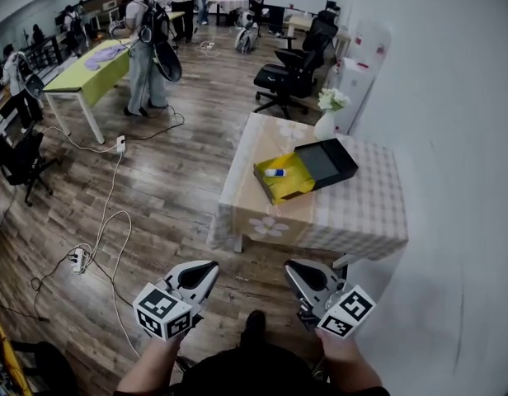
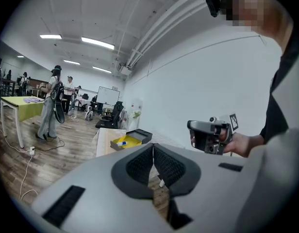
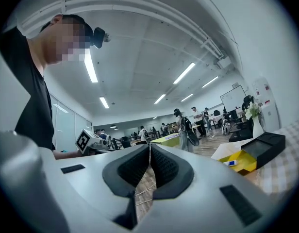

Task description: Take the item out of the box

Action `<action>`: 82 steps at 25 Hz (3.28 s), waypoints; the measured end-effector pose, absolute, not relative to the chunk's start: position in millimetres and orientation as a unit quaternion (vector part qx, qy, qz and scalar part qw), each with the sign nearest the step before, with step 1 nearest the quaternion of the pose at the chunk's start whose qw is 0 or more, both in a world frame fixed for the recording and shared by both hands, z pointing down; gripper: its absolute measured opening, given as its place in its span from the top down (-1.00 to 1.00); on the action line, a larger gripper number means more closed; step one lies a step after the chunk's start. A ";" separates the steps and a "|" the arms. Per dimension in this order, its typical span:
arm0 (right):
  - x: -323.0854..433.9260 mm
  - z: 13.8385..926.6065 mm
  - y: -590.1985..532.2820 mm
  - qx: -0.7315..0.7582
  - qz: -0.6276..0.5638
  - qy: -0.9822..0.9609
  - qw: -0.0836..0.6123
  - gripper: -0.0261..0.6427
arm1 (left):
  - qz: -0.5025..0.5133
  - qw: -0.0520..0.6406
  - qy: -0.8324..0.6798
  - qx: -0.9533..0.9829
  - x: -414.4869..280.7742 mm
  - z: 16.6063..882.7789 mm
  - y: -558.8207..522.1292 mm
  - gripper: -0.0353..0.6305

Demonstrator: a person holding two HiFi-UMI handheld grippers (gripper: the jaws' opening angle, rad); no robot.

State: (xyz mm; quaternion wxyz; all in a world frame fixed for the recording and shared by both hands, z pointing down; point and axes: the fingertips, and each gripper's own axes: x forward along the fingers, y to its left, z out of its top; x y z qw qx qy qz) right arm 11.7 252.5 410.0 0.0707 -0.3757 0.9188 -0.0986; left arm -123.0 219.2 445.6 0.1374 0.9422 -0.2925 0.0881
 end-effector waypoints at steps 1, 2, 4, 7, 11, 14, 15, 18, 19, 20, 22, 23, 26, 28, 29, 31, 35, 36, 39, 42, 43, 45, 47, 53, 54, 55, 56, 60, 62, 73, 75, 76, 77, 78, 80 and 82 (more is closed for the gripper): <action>17.6 411.7 244.9 -0.374 -0.102 0.919 0.072 0.81 | 0.091 0.138 -0.293 0.942 -116.8 446.1 212.2 0.85; 23.5 413.3 237.5 -0.373 -0.105 0.919 0.074 0.81 | 0.094 0.138 -0.293 0.941 -110.7 446.3 205.3 0.85; 35.1 415.3 223.2 -0.371 -0.109 0.919 0.077 0.81 | 0.098 0.138 -0.295 0.940 -99.6 445.9 192.2 0.85; 52.7 414.8 203.0 -0.369 -0.113 0.919 0.083 0.81 | 0.104 0.135 -0.300 0.939 -84.7 443.1 174.0 0.85; 75.1 410.8 184.8 -0.365 -0.109 0.920 0.093 0.81 | 0.110 0.127 -0.303 0.938 -64.0 437.3 157.7 0.85; 90.6 408.1 175.9 -0.363 -0.105 0.921 0.096 0.81 | 0.111 0.119 -0.304 0.939 -50.6 431.9 150.8 0.85; 94.1 407.3 173.8 -0.364 -0.104 0.921 0.098 0.81 | 0.111 0.115 -0.304 0.939 -47.8 430.1 148.7 0.85; 100.8 404.8 168.9 -0.366 -0.101 0.920 0.103 0.81 | 0.110 0.110 -0.301 0.941 -40.3 425.5 141.5 0.85; 102.1 404.6 167.3 -0.366 -0.100 0.920 0.103 0.81 | 0.108 0.110 -0.299 0.942 -37.7 424.8 139.3 0.85; 103.1 404.7 165.7 -0.366 -0.099 0.920 0.101 0.81 | 0.107 0.111 -0.297 0.942 -35.5 424.8 137.0 0.85; 104.7 405.4 162.2 -0.367 -0.099 0.920 0.098 0.81 | 0.105 0.113 -0.294 0.943 -31.5 426.6 132.1 0.85; 105.6 406.3 160.1 -0.368 -0.100 0.919 0.097 0.81 | 0.104 0.114 -0.292 0.944 -29.3 427.9 129.6 0.85; 108.1 410.5 151.2 -0.373 -0.104 0.918 0.088 0.81 | 0.103 0.117 -0.281 0.947 -21.8 432.7 120.1 0.85; 109.8 414.0 141.5 -0.378 -0.107 0.916 0.082 0.81 | 0.101 0.121 -0.273 0.949 -18.2 436.8 110.1 0.85; 110.5 415.6 135.5 -0.382 -0.108 0.914 0.079 0.81 | 0.100 0.123 -0.269 0.950 -17.5 438.9 103.8 0.85; 110.1 418.2 122.1 -0.389 -0.110 0.911 0.076 0.81 | 0.098 0.126 -0.263 0.952 -18.2 442.8 89.0 0.85; 103.9 421.9 88.2 -0.399 -0.113 0.908 0.068 0.81 | 0.095 0.127 -0.254 0.954 -23.9 446.6 50.7 0.85; 102.0 422.8 77.3 -0.401 -0.114 0.907 0.066 0.81 | 0.094 0.127 -0.253 0.954 -25.9 446.8 39.3 0.85; 91.5 424.6 41.7 -0.402 -0.119 0.906 0.062 0.81 | 0.095 0.126 -0.251 0.955 -34.6 447.3 4.7 0.85; 77.9 425.5 4.8 -0.399 -0.123 0.907 0.059 0.81 | 0.096 0.123 -0.253 0.955 -45.9 447.4 -31.3 0.85; 72.8 425.2 -6.9 -0.397 -0.123 0.908 0.058 0.81 | 0.096 0.123 -0.254 0.955 -50.2 446.7 -43.2 0.85; 62.0 423.9 -28.1 -0.392 -0.122 0.910 0.055 0.81 | 0.094 0.121 -0.258 0.954 -58.7 444.6 -64.9 0.85; 52.1 422.2 -46.2 -0.387 -0.120 0.913 0.051 0.81 | 0.092 0.119 -0.260 0.954 -66.8 443.1 -83.9 0.85; 36.2 416.4 -86.0 -0.394 -0.116 0.910 0.045 0.81 | 0.085 0.119 -0.258 0.955 -86.2 440.8 -124.6 0.85; 34.3 414.9 -90.6 -0.397 -0.114 0.910 0.045 0.81 | 0.085 0.117 -0.255 0.956 -87.7 440.0 -129.3 0.85; 32.3 413.4 -94.8 -0.399 -0.112 0.909 0.044 0.81 | 0.084 0.115 -0.251 0.958 -88.7 438.9 -133.6 0.85; 30.4 412.0 -98.6 -0.401 -0.108 0.909 0.043 0.81 | 0.083 0.112 -0.247 0.959 -89.5 437.7 -137.9 0.85; 29.5 408.1 -111.1 -0.413 -0.098 0.905 0.039 0.81 | 0.085 0.107 -0.237 0.962 -91.0 435.4 -155.3 0.85; 35.8 407.9 -113.1 -0.419 -0.098 0.902 0.036 0.81 | 0.083 0.109 -0.234 0.963 -87.8 434.1 -159.7 0.85; 78.2 422.9 -135.4 -0.413 -0.092 0.906 -0.008 0.80 | 0.091 0.119 -0.227 0.962 -38.8 436.6 -181.2 0.85; 82.7 431.6 -140.7 -0.404 -0.088 0.910 -0.029 0.80 | 0.092 0.123 -0.230 0.961 -31.0 438.4 -183.4 0.85; 85.8 436.5 -144.8 -0.400 -0.086 0.911 -0.041 0.80 | 0.093 0.124 -0.232 0.960 -27.3 439.6 -185.4 0.85; 89.3 441.9 -149.4 -0.397 -0.084 0.912 -0.053 0.80 | 0.094 0.125 -0.235 0.959 -24.0 441.3 -187.7 0.85; 92.9 447.8 -153.9 -0.394 -0.084 0.913 -0.065 0.80 | 0.096 0.127 -0.238 0.958 -21.3 443.5 -189.9 0.85; 99.4 459.8 -161.1 -0.386 -0.087 0.914 -0.089 0.80 | 0.101 0.133 -0.246 0.955 -17.4 448.8 -193.1 0.85; 103.4 471.8 -166.8 -0.375 -0.090 0.916 -0.113 0.79 | 0.103 0.139 -0.254 0.952 -16.5 452.9 -196.1 0.85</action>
